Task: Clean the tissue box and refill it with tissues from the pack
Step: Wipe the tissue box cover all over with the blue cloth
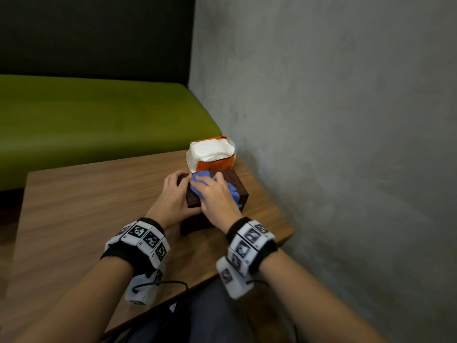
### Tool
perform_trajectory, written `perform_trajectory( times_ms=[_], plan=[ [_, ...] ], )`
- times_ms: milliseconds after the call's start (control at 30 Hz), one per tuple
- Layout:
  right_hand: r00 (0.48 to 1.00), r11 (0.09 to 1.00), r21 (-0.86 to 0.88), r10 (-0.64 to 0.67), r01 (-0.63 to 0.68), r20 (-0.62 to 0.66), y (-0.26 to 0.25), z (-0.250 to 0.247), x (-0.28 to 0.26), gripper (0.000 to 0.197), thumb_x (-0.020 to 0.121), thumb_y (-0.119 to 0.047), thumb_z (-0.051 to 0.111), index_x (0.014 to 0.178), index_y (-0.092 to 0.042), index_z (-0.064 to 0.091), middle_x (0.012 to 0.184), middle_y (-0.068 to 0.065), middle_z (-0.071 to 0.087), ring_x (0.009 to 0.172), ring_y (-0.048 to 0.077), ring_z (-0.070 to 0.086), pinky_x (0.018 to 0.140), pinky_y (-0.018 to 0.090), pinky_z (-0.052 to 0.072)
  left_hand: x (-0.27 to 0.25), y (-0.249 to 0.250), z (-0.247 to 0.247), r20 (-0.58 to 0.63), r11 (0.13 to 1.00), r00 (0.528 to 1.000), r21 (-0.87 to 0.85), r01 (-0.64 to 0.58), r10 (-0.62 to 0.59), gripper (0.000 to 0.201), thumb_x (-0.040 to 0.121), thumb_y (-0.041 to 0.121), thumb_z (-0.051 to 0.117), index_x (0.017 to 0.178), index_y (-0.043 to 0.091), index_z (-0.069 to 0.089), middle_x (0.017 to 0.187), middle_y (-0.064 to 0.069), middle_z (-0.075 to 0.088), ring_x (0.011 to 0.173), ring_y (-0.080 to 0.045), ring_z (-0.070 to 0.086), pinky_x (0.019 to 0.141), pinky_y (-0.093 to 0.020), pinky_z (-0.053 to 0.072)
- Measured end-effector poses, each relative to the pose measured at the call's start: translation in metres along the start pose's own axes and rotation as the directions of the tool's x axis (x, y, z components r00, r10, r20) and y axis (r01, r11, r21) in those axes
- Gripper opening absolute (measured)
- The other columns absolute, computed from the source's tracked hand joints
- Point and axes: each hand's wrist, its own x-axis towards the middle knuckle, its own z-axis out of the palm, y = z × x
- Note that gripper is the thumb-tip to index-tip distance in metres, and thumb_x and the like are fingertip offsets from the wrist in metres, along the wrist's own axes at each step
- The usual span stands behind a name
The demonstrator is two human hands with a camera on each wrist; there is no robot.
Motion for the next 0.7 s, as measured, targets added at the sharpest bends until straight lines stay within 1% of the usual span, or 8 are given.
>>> perform_trajectory(
  times_ms=[100, 167, 233, 300, 400, 500, 600, 700],
  plan=[
    [0.999, 0.998, -0.049, 0.049, -0.049, -0.004, 0.042, -0.01, -0.012, 0.041, 0.081, 0.006, 0.051, 0.119, -0.006, 0.059, 0.124, 0.014, 0.062, 0.1, 0.039, 0.05, 0.091, 0.044, 0.04, 0.001, -0.005, -0.004, 0.032, 0.999, 0.999, 0.037, -0.018, 0.017, 0.1, 0.064, 0.049, 0.075, 0.14, 0.001, 0.031, 0.143, -0.02, 0.027, 0.135, -0.033, 0.023, 0.115, -0.042, 0.024],
    [0.981, 0.978, -0.076, 0.196, -0.195, 0.006, 0.077, -0.015, -0.003, 0.039, 0.08, 0.005, 0.049, 0.115, -0.009, 0.062, 0.123, 0.014, 0.062, 0.105, 0.038, 0.05, 0.093, 0.04, 0.033, 0.003, -0.002, -0.001, 0.032, 0.998, 0.999, 0.051, -0.03, 0.028, 0.095, 0.07, 0.042, 0.074, 0.142, 0.004, 0.027, 0.145, -0.018, 0.024, 0.137, -0.03, 0.02, 0.116, -0.038, 0.022],
    [0.964, 0.96, -0.103, 0.264, -0.259, 0.04, 0.081, -0.018, 0.013, 0.035, 0.082, 0.001, 0.046, 0.11, -0.011, 0.062, 0.123, 0.012, 0.061, 0.108, 0.034, 0.048, 0.093, 0.038, 0.031, 0.004, 0.002, 0.002, 0.013, 0.998, 0.999, 0.054, -0.03, 0.03, 0.093, 0.071, 0.04, 0.074, 0.142, 0.004, 0.027, 0.146, -0.019, 0.023, 0.138, -0.03, 0.018, 0.116, -0.038, 0.021],
    [0.972, 0.968, -0.127, 0.224, -0.215, 0.066, 0.053, -0.014, 0.024, 0.032, 0.084, -0.001, 0.044, 0.109, -0.009, 0.061, 0.124, 0.011, 0.06, 0.108, 0.034, 0.045, 0.093, 0.04, 0.033, 0.006, 0.002, 0.004, 0.0, 0.998, 1.0, 0.057, -0.024, 0.024, 0.092, 0.07, 0.038, 0.076, 0.141, 0.002, 0.029, 0.144, -0.021, 0.024, 0.137, -0.033, 0.02, 0.116, -0.039, 0.02],
    [0.997, 0.997, -0.07, 0.03, -0.025, 0.076, 0.004, -0.008, 0.011, 0.039, 0.086, 0.0, 0.046, 0.124, -0.007, 0.054, 0.13, 0.012, 0.056, 0.106, 0.036, 0.043, 0.094, 0.044, 0.038, 0.006, -0.003, -0.001, 0.01, 0.998, 0.999, 0.049, -0.031, 0.031, 0.088, 0.07, 0.034, 0.077, 0.139, 0.002, 0.033, 0.142, -0.023, 0.028, 0.134, -0.035, 0.024, 0.114, -0.041, 0.023],
    [0.999, 0.999, -0.023, -0.043, 0.043, 0.013, 0.022, -0.016, -0.016, 0.043, 0.082, 0.006, 0.052, 0.123, -0.008, 0.057, 0.127, 0.012, 0.06, 0.098, 0.036, 0.048, 0.089, 0.043, 0.042, 0.005, -0.007, -0.005, 0.027, 0.998, 0.999, 0.061, -0.031, 0.03, 0.093, 0.068, 0.037, 0.078, 0.139, 0.001, 0.032, 0.143, -0.022, 0.027, 0.135, -0.034, 0.024, 0.114, -0.04, 0.023],
    [0.992, 0.993, -0.011, 0.118, -0.119, -0.054, 0.071, -0.018, -0.02, 0.04, 0.077, 0.009, 0.055, 0.112, -0.008, 0.064, 0.117, 0.016, 0.066, 0.092, 0.039, 0.052, 0.087, 0.047, 0.046, 0.006, -0.006, -0.003, 0.042, 0.997, 0.999, 0.071, -0.018, 0.015, 0.095, 0.069, 0.041, 0.076, 0.141, 0.004, 0.027, 0.145, -0.018, 0.023, 0.137, -0.03, 0.02, 0.116, -0.04, 0.023],
    [0.975, 0.975, -0.01, 0.221, -0.221, -0.011, 0.078, -0.013, 0.001, 0.034, 0.078, 0.003, 0.051, 0.105, -0.009, 0.066, 0.117, 0.013, 0.065, 0.105, 0.037, 0.053, 0.091, 0.04, 0.032, 0.007, -0.001, 0.002, 0.025, 0.995, 1.0, 0.094, -0.013, 0.01, 0.094, 0.07, 0.041, 0.075, 0.141, 0.003, 0.027, 0.145, -0.019, 0.023, 0.137, -0.031, 0.018, 0.116, -0.041, 0.022]
  ],
)
